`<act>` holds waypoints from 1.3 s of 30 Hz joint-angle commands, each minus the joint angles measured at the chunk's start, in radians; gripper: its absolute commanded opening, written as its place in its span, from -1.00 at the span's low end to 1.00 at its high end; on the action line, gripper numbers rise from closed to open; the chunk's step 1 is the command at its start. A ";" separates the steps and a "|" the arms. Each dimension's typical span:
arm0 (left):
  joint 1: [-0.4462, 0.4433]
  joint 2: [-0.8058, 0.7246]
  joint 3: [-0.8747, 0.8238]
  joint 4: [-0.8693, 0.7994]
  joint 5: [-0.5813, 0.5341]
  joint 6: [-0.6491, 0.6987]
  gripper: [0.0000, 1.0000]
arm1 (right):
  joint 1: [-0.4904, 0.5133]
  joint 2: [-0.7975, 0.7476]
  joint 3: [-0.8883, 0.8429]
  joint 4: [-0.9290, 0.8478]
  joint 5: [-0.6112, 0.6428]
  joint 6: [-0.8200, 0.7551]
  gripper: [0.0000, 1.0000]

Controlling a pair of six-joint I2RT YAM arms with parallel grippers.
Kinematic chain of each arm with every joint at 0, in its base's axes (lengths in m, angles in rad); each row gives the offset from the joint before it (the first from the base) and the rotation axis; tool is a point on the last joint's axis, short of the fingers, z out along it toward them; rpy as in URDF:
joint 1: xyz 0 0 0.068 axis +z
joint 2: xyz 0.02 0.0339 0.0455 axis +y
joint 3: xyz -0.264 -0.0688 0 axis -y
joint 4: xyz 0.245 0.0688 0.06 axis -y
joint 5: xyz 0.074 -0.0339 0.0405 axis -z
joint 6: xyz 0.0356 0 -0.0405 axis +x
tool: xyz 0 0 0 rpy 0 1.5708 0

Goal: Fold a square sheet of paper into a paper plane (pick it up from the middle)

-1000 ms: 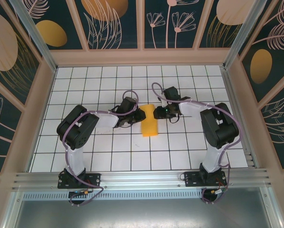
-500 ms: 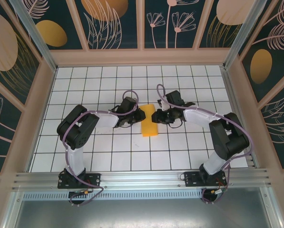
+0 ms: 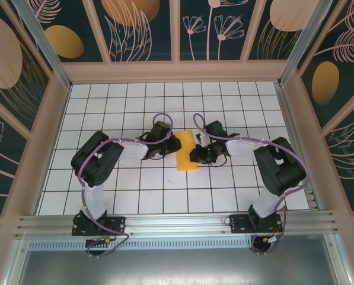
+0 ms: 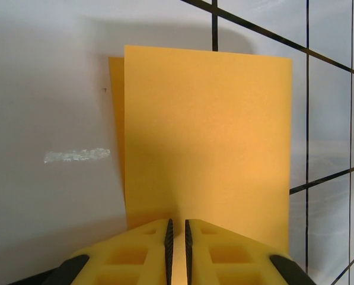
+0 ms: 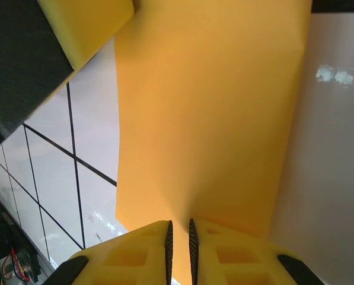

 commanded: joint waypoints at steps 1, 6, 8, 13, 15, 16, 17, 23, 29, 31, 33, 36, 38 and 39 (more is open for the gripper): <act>-0.007 0.078 -0.013 -0.087 -0.060 0.006 -0.64 | 0.003 0.007 -0.020 0.021 -0.018 0.016 -0.59; -0.007 0.081 -0.011 -0.088 -0.059 0.006 -0.63 | 0.003 0.006 -0.028 0.016 -0.003 0.015 -0.60; -0.007 0.081 -0.011 -0.089 -0.061 0.005 -0.64 | 0.003 0.006 -0.028 0.010 0.006 0.012 -0.60; -0.007 0.084 -0.011 -0.089 -0.063 0.006 -0.64 | 0.002 0.008 -0.030 -0.008 0.036 0.003 -0.60; -0.007 0.085 -0.011 -0.089 -0.063 0.006 -0.64 | 0.002 0.007 -0.035 -0.009 0.042 0.001 -0.60; -0.006 0.085 -0.011 -0.089 -0.063 0.007 -0.64 | 0.001 0.008 -0.040 -0.010 0.044 0.001 -0.60; -0.007 0.085 -0.010 -0.090 -0.063 0.007 -0.64 | 0.000 0.007 -0.045 -0.010 0.043 0.001 -0.60; -0.007 0.089 -0.012 -0.089 -0.064 0.008 -0.64 | -0.014 -0.016 -0.104 -0.012 0.044 0.001 -0.60; -0.007 0.094 -0.019 -0.079 -0.062 0.008 -0.64 | -0.032 -0.078 -0.146 -0.040 0.044 -0.004 -0.60; -0.007 0.094 -0.021 -0.076 -0.061 0.008 -0.64 | -0.033 -0.118 -0.127 -0.042 0.031 0.000 -0.60; -0.007 0.094 -0.023 -0.068 -0.055 0.006 -0.64 | -0.032 -0.145 -0.097 -0.016 0.003 0.012 -0.59; -0.008 0.091 -0.022 -0.066 -0.047 0.007 -0.64 | -0.026 -0.126 -0.043 0.030 -0.016 0.029 -0.59; -0.009 0.086 -0.022 -0.070 -0.047 0.009 -0.64 | -0.021 -0.099 -0.020 0.060 0.000 0.036 -0.59; -0.008 0.085 -0.020 -0.071 -0.045 0.008 -0.64 | -0.022 -0.080 -0.007 0.069 0.020 0.043 -0.59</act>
